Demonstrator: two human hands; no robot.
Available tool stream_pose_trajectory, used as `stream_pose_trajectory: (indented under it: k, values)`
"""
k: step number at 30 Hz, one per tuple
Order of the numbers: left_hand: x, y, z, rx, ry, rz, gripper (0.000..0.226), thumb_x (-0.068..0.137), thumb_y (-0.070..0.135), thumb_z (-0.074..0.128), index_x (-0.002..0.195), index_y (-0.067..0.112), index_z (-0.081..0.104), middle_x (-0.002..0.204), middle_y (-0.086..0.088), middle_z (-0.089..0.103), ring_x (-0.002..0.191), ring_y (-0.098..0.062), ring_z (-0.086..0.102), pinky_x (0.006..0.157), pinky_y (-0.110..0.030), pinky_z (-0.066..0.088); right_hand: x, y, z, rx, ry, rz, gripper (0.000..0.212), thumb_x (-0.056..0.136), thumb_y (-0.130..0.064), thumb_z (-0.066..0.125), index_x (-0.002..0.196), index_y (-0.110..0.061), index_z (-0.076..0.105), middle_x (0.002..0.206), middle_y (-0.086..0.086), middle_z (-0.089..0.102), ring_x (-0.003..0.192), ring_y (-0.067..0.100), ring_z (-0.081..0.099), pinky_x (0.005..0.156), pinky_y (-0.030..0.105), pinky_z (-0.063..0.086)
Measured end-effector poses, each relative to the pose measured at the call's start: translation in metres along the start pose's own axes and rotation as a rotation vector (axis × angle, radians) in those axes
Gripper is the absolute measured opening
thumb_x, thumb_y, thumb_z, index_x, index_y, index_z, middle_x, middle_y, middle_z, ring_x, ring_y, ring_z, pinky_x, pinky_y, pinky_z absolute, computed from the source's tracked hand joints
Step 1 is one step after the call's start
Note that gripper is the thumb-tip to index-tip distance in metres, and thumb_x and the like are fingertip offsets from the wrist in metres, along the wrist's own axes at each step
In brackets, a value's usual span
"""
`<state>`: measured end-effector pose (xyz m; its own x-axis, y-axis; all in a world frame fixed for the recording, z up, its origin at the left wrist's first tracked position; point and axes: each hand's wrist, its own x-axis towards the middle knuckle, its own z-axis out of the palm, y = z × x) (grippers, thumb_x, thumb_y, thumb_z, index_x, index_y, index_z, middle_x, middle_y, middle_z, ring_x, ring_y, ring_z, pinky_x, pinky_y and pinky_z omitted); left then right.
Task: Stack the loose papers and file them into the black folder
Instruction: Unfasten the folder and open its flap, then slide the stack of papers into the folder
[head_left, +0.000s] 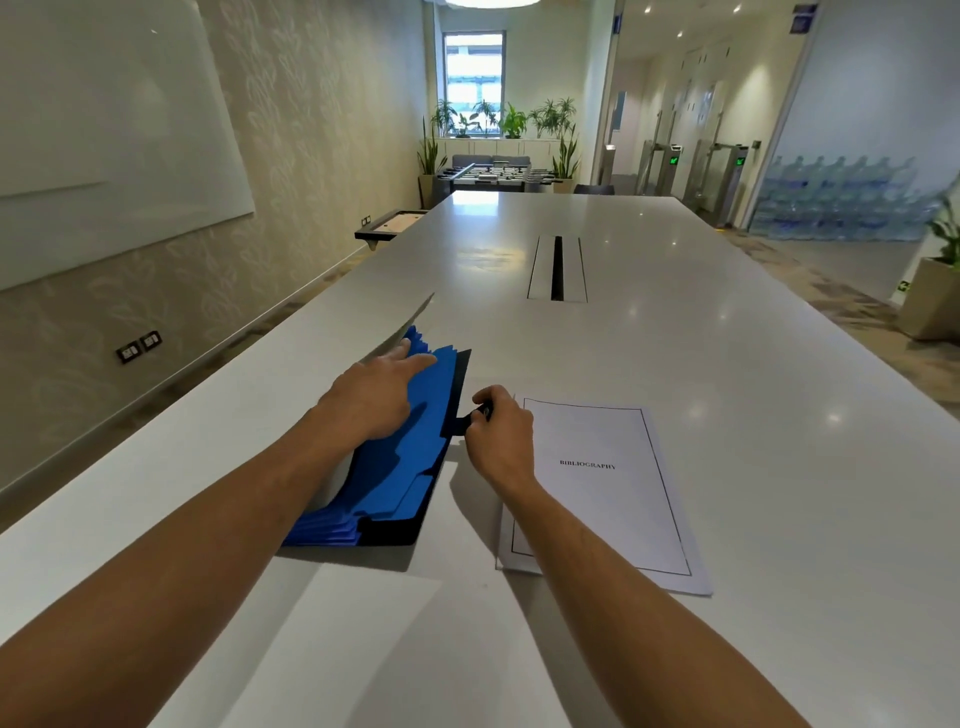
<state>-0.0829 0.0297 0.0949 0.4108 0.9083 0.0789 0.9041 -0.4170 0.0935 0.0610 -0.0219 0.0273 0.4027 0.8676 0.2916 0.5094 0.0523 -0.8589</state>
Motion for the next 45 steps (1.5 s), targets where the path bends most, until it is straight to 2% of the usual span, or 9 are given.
stream_pose_trajectory:
  k: [4,6,8,11,16,23,28,39,45]
  values:
    - [-0.001,0.011,0.003,-0.004,-0.024,-0.055,0.055,0.087,0.004,0.049,0.138,0.027,0.046,0.162,-0.010,-0.001,0.106,-0.034,0.059,0.078,-0.035,0.050,-0.004,0.006,-0.005,0.012,-0.115,0.029,0.034,0.094,-0.004,0.050,0.128,-0.008,0.050,0.114,0.014,0.063,0.086,0.012,0.055,0.079,0.018,0.046]
    - [-0.002,0.018,0.007,-0.015,-0.049,-0.092,0.041,0.090,0.008,0.048,0.129,0.018,0.057,0.155,-0.018,0.022,0.102,-0.031,0.059,0.079,-0.035,0.050,-0.008,0.010,-0.007,0.026,-0.185,0.036,0.042,0.094,-0.009,0.055,0.134,-0.013,0.044,0.123,0.013,0.059,0.096,0.015,0.057,0.079,0.018,0.043]
    - [-0.005,0.025,0.013,-0.012,-0.055,-0.098,0.020,0.090,0.010,0.047,0.097,0.010,0.066,0.118,-0.017,0.058,0.082,-0.022,0.060,0.067,-0.031,0.048,-0.012,0.016,-0.012,0.017,-0.181,0.031,0.047,0.092,-0.016,0.059,0.136,-0.016,0.042,0.128,0.010,0.056,0.110,0.020,0.056,0.084,0.022,0.045]
    - [-0.006,0.033,0.030,-0.008,-0.092,-0.127,0.024,0.092,0.010,0.047,0.068,0.012,0.045,0.077,-0.006,0.053,0.061,-0.014,0.051,0.052,-0.025,0.038,-0.013,0.029,-0.028,-0.056,-0.074,0.041,0.048,0.089,-0.020,0.061,0.134,-0.018,0.044,0.128,0.009,0.057,0.115,0.020,0.054,0.095,0.035,0.048]
    - [-0.007,0.045,0.056,-0.039,-0.179,-0.130,0.014,0.095,0.021,0.048,0.092,0.009,0.054,0.081,-0.004,0.054,0.061,-0.011,0.050,0.052,-0.022,0.038,-0.013,0.050,-0.075,-0.235,0.084,0.137,0.044,0.088,-0.023,0.060,0.130,-0.017,0.047,0.127,0.008,0.057,0.113,0.023,0.055,0.088,0.036,0.045]
    - [-0.007,0.051,0.080,0.026,-0.248,-0.154,0.063,0.079,0.073,0.049,0.085,0.010,0.050,0.077,-0.003,0.052,0.060,-0.011,0.052,0.051,-0.021,0.038,-0.014,0.083,-0.140,-0.487,0.148,0.395,0.054,0.083,-0.035,0.060,0.129,-0.010,0.047,0.126,0.014,0.055,0.119,0.034,0.048,0.087,0.041,0.044]
    - [-0.006,0.052,0.088,0.090,-0.186,-0.123,0.086,0.060,0.090,0.048,0.092,0.009,0.051,0.094,-0.009,0.054,0.071,-0.016,0.056,0.063,-0.025,0.048,-0.017,0.090,-0.154,-0.607,0.053,0.518,0.061,0.083,-0.047,0.059,0.127,-0.008,0.045,0.128,0.016,0.053,0.120,0.036,0.047,0.089,0.042,0.043]
    - [-0.005,0.064,0.096,0.165,-0.130,-0.116,0.091,0.056,0.093,0.044,0.085,0.008,0.054,0.098,-0.011,0.060,0.072,-0.016,0.059,0.065,-0.026,0.054,-0.014,0.081,-0.149,-0.688,-0.005,0.500,0.044,0.084,-0.047,0.059,0.106,-0.009,0.057,0.114,0.014,0.061,0.108,0.036,0.055,0.074,0.034,0.037]
    - [-0.002,0.067,0.100,0.189,-0.105,-0.113,0.088,0.058,0.091,0.047,0.090,0.009,0.053,0.093,-0.009,0.059,0.069,-0.015,0.059,0.064,-0.027,0.056,-0.004,0.086,-0.159,-0.546,0.008,0.600,0.025,0.083,-0.034,0.060,0.078,-0.012,0.050,0.083,0.005,0.052,0.080,0.029,0.049,0.072,0.032,0.038]
